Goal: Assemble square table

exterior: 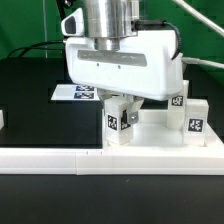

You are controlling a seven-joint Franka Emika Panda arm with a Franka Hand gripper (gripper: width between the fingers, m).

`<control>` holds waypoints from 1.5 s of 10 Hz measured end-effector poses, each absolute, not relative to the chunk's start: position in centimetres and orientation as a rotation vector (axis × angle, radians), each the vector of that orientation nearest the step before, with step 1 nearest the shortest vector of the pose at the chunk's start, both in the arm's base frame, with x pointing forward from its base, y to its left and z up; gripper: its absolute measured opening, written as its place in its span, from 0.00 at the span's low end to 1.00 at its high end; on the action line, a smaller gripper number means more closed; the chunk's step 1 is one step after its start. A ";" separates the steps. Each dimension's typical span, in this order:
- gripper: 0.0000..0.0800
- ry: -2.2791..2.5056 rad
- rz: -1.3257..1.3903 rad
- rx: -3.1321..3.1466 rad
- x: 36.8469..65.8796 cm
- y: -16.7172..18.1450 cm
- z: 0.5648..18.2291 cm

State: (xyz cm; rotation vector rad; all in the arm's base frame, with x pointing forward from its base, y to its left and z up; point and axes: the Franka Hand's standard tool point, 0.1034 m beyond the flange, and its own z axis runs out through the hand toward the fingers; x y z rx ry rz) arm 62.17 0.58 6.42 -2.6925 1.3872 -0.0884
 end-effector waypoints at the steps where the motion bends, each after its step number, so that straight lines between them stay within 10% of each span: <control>1: 0.36 1.523 -0.081 -2.616 62.2 0.6 6.5; 8: 0.36 2.607 0.200 -1.472 62.0 0.3 6.4; 12: 0.77 2.409 0.150 -1.802 61.9 0.8 6.4; 15: 0.81 1.938 0.095 -2.304 61.8 2.1 6.3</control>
Offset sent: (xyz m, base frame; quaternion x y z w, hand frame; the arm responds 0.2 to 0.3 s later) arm 0.0093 -0.0180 -0.0057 -0.0020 -0.0752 0.4320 0.8987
